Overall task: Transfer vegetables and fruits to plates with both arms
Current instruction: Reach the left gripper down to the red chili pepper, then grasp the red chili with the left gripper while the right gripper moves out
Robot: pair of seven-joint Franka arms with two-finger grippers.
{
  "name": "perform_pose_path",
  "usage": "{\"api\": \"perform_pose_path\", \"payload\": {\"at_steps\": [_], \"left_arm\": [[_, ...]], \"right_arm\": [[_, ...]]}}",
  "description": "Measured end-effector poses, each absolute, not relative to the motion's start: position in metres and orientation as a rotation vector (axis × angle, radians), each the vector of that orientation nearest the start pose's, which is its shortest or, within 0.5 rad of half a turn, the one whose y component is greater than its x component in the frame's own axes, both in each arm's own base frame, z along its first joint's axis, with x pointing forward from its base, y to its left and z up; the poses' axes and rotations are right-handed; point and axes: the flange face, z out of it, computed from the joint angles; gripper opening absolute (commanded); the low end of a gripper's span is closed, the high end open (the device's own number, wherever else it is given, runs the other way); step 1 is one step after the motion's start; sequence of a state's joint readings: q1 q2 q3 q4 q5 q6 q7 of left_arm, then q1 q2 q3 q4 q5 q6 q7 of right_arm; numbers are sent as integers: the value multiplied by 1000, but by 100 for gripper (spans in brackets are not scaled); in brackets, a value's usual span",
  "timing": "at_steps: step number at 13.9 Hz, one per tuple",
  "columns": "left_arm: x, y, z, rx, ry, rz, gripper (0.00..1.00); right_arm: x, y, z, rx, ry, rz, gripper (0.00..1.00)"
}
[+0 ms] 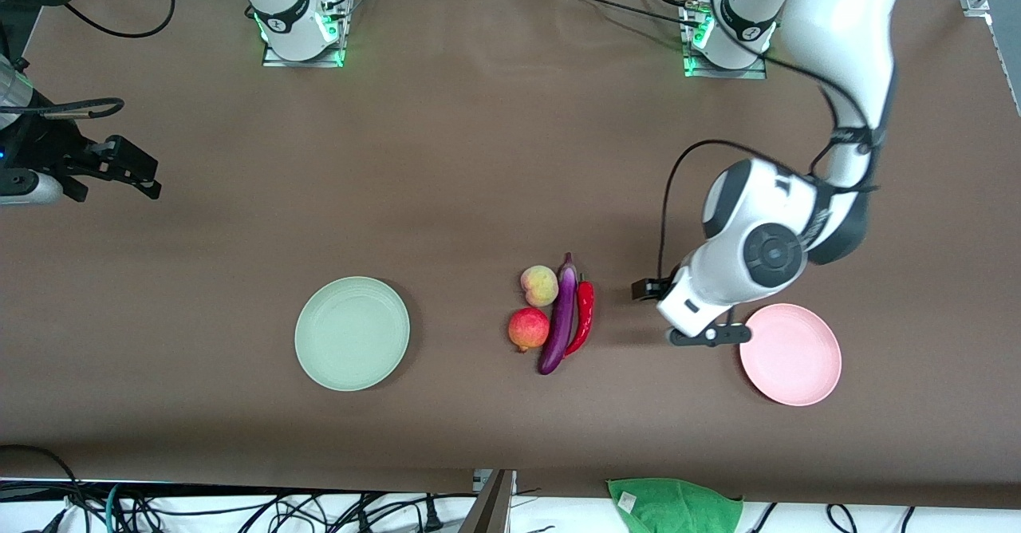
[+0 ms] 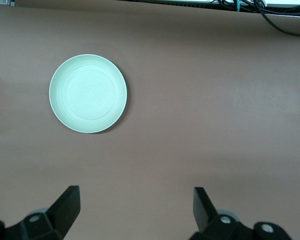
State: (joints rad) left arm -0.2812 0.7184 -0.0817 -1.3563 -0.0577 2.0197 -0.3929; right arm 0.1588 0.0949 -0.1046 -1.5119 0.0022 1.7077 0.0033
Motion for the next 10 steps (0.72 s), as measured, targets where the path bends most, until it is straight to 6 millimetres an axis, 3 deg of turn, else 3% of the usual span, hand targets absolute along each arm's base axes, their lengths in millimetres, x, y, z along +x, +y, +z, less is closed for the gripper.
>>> {"api": "perform_pose_path", "payload": {"at_steps": [2,4,7,10], "left_arm": [[679,-281,258,-3227,-120,101,100],[672,-305,237,-3232,-136,85,100],[669,-321,217,-3247,-134,36,100],[670,-324,198,-3261,-138,-16,100]], "right_arm": [[596,32,611,-3142,-71,-160,100],[596,30,611,-3143,-66,-160,100],[596,22,611,-3145,-45,-158,100],[596,18,611,-3144,-34,-158,100]]}}
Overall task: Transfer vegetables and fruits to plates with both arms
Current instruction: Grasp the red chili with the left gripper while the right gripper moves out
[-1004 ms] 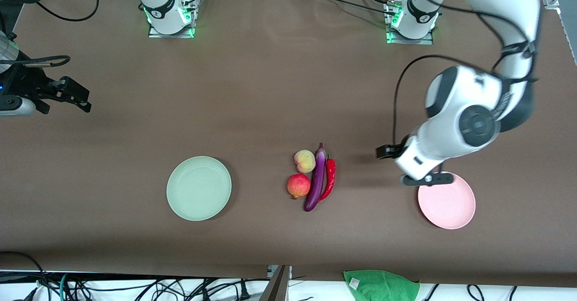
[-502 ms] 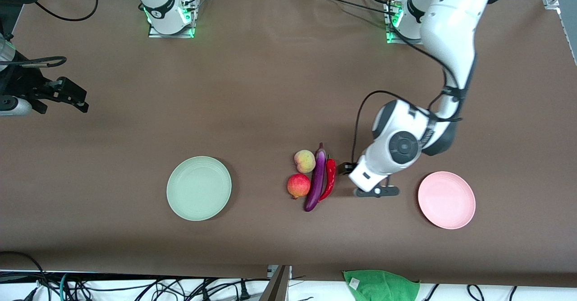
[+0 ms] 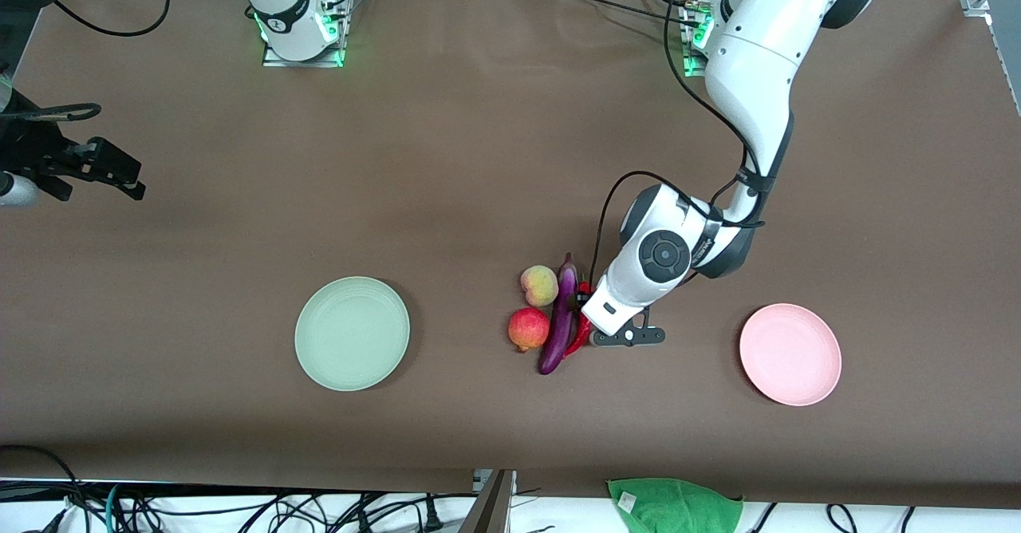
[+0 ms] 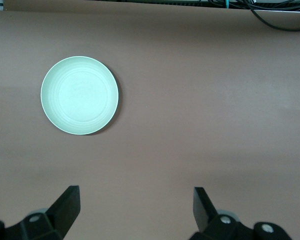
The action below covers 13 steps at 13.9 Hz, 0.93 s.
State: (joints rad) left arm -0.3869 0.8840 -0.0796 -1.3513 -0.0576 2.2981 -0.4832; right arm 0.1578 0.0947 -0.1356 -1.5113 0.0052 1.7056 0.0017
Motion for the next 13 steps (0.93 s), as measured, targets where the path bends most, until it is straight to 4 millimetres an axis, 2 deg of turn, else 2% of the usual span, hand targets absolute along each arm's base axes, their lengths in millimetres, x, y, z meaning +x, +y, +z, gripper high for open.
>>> {"api": "perform_pose_path", "payload": {"at_steps": [9,13], "left_arm": [[674,-320,183,-3266,-151,-62,100],[673,-320,174,-3262,-148,-53,58]], "right_arm": [[598,27,607,-3142,-60,-147,100],[602,32,593,-3146,-79,-94,100]]}}
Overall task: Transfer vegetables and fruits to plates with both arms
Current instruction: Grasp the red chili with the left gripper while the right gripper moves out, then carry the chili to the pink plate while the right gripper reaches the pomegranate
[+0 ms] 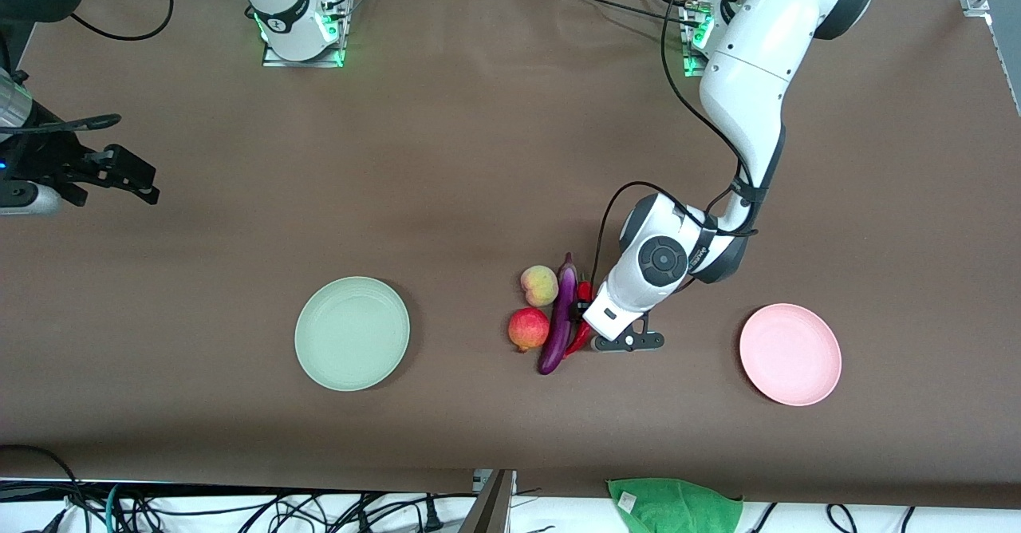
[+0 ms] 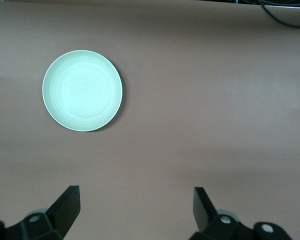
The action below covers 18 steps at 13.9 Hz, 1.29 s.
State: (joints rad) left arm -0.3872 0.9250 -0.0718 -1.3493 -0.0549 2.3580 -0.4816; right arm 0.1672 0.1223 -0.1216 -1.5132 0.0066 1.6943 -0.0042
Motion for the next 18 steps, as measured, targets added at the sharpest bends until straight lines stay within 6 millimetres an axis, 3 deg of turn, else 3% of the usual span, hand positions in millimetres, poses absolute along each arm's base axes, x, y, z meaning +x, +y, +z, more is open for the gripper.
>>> {"api": "perform_pose_path", "payload": {"at_steps": [4,7,10,11,13,16,18], "left_arm": [[674,-319,175,-3231,-89,-85,17],[677,-320,178,-3233,-87,-100,14],[692,-304,197,-3229,-42,-157,18],[702,-285,206,-3223,-5,-177,18],[724,-230,222,-3209,80,-191,18],[745,-138,238,-3185,206,-170,19],[752,-91,241,-3170,283,-169,20]], "right_arm": [[603,63,540,-3152,-156,136,100],[613,90,498,-3123,-203,241,100],[622,149,460,-3049,-271,238,100],[626,173,446,-3044,-239,207,100],[634,225,421,-3039,-78,144,100],[642,328,375,-3011,175,14,100],[640,393,338,-2962,300,-75,100]]}}
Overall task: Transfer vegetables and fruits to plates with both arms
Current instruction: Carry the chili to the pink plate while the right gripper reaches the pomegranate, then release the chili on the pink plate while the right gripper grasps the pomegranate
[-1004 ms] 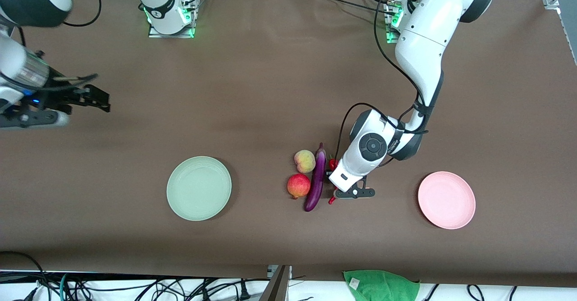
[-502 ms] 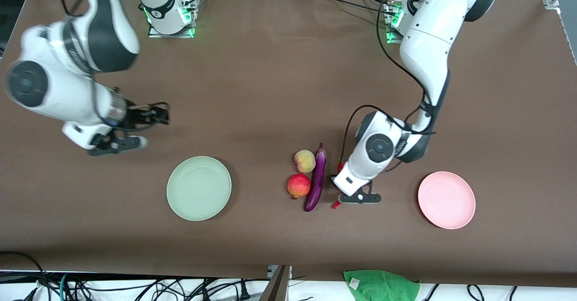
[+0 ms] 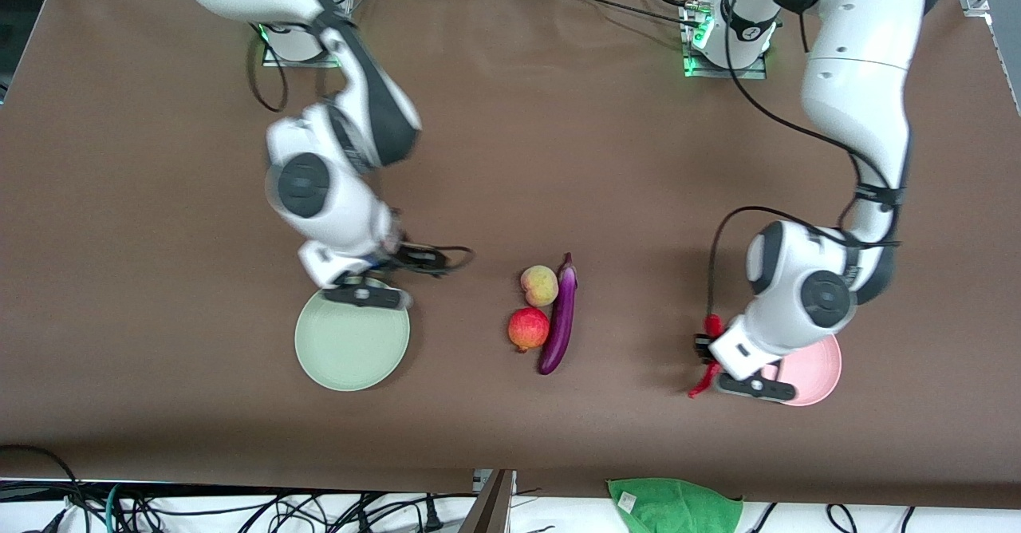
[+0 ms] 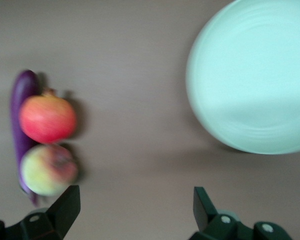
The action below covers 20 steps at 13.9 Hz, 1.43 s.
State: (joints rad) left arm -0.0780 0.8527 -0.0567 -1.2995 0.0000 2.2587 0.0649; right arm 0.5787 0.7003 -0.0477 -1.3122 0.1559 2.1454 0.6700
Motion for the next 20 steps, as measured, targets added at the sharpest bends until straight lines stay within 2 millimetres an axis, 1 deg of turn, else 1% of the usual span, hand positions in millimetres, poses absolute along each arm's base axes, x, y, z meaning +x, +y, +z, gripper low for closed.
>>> {"api": "perform_pose_path", "payload": {"at_steps": [1,2,3,5,7,9,11,12,13,15,16,18,20], "left_arm": [[754,-73,240,-3163,312,-169,20],[755,-57,240,-3158,335,-169,20],[756,-42,240,-3152,354,-170,20],[757,-11,240,-3144,378,-172,21],[757,17,239,-3137,400,-172,25],[755,34,236,-3135,404,-166,29],[754,36,232,-3136,407,-156,39],[753,36,228,-3138,408,-148,50],[752,37,224,-3140,405,-138,66],[751,42,217,-3144,395,-121,85],[750,44,214,-3145,390,-117,89],[750,45,213,-3149,383,-118,90],[754,39,219,-3171,366,-145,94]], "right_arm": [[636,419,319,-2931,325,-128,100],[634,437,303,-2903,334,-174,100],[632,449,290,-2884,335,-206,100],[630,462,275,-2857,337,-251,100],[631,466,270,-2839,325,-293,100],[631,476,264,-2807,307,-345,100],[632,486,252,-2770,292,-398,100],[634,489,243,-2754,288,-424,100],[636,490,235,-2739,284,-451,100],[642,491,221,-2720,263,-509,100],[643,492,215,-2716,252,-529,100],[644,493,205,-2711,238,-552,100],[644,493,200,-2706,236,-561,100]]}}
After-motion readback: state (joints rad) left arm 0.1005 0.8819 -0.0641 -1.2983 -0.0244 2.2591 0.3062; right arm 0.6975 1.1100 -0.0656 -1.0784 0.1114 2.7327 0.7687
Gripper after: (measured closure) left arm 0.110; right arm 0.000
